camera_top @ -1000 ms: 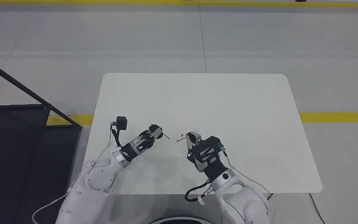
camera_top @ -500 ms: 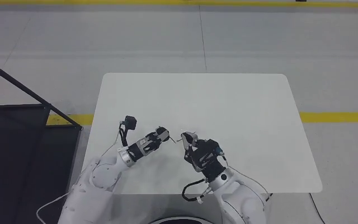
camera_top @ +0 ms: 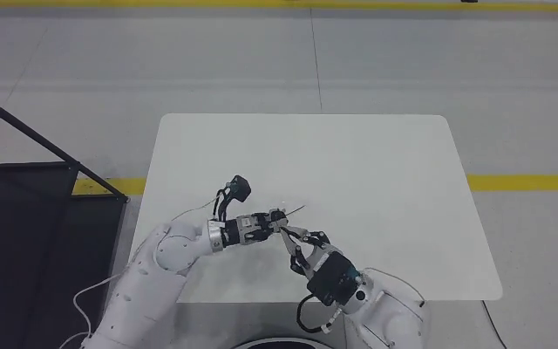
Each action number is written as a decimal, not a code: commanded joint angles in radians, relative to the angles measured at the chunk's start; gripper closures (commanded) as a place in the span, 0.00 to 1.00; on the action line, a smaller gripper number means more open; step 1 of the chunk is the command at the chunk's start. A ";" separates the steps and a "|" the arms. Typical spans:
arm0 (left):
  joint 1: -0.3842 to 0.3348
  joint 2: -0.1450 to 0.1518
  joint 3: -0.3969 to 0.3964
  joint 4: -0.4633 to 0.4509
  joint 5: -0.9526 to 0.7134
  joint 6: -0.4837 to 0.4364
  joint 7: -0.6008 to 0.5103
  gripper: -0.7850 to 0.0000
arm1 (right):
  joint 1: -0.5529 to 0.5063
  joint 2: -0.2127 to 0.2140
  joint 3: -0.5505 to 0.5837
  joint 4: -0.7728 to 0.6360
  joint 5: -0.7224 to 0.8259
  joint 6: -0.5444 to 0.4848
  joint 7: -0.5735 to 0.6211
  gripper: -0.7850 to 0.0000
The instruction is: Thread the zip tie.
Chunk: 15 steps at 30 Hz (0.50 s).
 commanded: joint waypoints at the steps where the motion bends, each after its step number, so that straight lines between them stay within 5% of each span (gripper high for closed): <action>1: -0.018 0.002 0.010 0.012 -0.013 -0.024 -0.028 1.00 | -0.003 0.007 0.011 -0.004 -0.006 -0.043 -0.016 1.00; 6: -0.053 0.011 0.015 0.007 -0.039 -0.059 -0.101 1.00 | -0.019 0.026 0.056 -0.011 -0.005 -0.129 -0.069 1.00; 15: -0.063 0.030 0.007 -0.031 -0.061 -0.059 -0.204 1.00 | -0.042 0.041 0.081 -0.026 0.003 -0.140 -0.069 1.00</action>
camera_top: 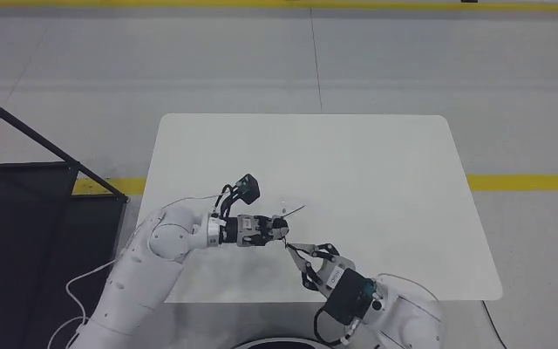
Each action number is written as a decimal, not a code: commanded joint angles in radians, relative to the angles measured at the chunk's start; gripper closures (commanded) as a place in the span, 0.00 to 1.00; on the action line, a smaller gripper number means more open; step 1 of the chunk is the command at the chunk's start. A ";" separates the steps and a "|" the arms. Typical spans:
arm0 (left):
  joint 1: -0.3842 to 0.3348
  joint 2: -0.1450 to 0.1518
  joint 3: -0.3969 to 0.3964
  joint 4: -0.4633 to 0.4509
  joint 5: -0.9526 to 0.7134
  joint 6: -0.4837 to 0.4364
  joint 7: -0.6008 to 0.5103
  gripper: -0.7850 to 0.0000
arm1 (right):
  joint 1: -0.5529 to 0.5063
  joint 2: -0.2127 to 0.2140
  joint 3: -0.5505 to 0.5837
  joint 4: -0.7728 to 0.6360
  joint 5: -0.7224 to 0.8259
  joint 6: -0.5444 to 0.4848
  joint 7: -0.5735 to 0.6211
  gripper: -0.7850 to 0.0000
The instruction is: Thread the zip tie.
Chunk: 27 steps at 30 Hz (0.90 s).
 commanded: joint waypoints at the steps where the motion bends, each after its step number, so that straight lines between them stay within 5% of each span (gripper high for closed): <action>1: 0.000 0.000 0.000 0.001 0.000 0.000 0.001 1.00 | 0.000 0.000 0.000 0.000 0.000 0.000 0.000 1.00; 16: -0.026 0.009 0.020 0.010 0.014 0.010 -0.046 1.00 | 0.017 0.010 -0.012 0.006 -0.021 0.002 0.005 1.00; 27: -0.088 0.058 0.109 0.008 0.033 -0.048 -0.063 1.00 | 0.031 0.037 0.001 0.013 -0.079 -0.051 -0.039 1.00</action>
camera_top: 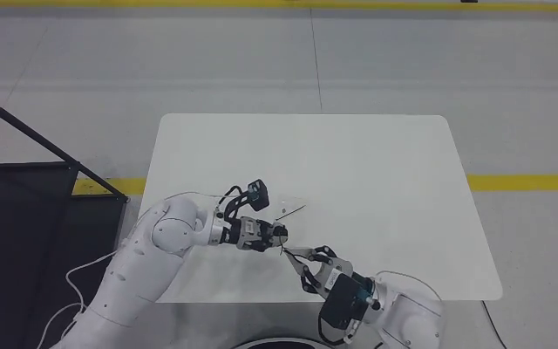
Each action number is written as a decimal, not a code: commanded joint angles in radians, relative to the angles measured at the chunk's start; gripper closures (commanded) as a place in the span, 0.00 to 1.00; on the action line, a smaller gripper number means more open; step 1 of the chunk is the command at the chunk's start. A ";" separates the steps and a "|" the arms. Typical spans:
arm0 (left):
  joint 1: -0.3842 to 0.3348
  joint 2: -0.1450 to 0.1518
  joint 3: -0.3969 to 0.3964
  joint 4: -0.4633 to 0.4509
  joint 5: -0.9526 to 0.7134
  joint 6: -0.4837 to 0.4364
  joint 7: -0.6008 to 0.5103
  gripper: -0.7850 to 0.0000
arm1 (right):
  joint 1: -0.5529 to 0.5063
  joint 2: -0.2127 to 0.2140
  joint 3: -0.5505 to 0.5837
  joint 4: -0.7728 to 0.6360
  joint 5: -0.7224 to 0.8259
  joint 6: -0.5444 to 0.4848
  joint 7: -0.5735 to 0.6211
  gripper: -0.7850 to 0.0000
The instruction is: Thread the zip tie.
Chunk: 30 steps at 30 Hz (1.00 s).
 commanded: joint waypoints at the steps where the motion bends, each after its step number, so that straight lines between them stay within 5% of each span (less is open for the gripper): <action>1: -0.009 0.012 0.016 -0.004 -0.005 -0.004 0.005 1.00 | 0.001 0.005 0.001 0.001 -0.011 -0.006 -0.004 1.00; 12: -0.045 0.070 0.072 0.002 -0.062 -0.023 0.023 1.00 | -0.006 0.028 0.010 -0.003 -0.046 0.002 -0.006 1.00; 30: -0.045 0.071 0.072 0.003 -0.065 -0.024 0.024 1.00 | 0.040 0.050 -0.031 0.027 -0.015 0.027 0.040 1.00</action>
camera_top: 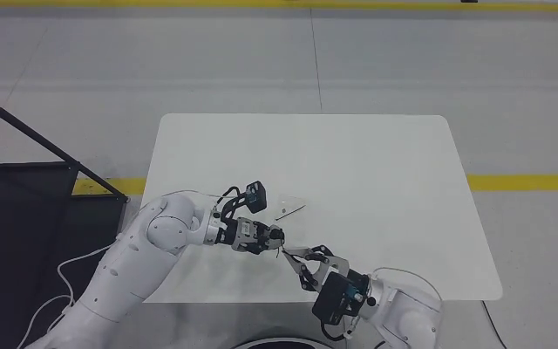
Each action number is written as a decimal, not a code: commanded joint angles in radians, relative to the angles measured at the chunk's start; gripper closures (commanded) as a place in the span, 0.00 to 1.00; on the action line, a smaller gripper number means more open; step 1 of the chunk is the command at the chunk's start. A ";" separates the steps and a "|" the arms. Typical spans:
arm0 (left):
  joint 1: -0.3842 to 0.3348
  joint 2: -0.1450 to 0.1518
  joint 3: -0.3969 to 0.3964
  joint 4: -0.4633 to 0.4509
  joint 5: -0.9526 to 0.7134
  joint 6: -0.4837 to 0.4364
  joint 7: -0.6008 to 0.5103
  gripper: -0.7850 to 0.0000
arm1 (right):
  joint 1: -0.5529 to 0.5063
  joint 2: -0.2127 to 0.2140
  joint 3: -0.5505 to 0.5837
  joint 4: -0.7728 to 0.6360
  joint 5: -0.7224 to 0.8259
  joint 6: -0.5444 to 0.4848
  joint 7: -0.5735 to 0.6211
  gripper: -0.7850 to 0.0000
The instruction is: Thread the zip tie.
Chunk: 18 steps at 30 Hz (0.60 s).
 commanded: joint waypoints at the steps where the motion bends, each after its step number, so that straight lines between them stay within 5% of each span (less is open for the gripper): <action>1: 0.000 0.000 0.000 0.000 0.000 0.000 0.000 1.00 | 0.002 0.002 -0.002 0.002 0.003 0.003 0.004 1.00; 18: 0.000 0.000 0.000 0.000 0.000 0.000 0.000 1.00 | 0.017 0.024 -0.018 0.005 0.023 0.025 0.010 1.00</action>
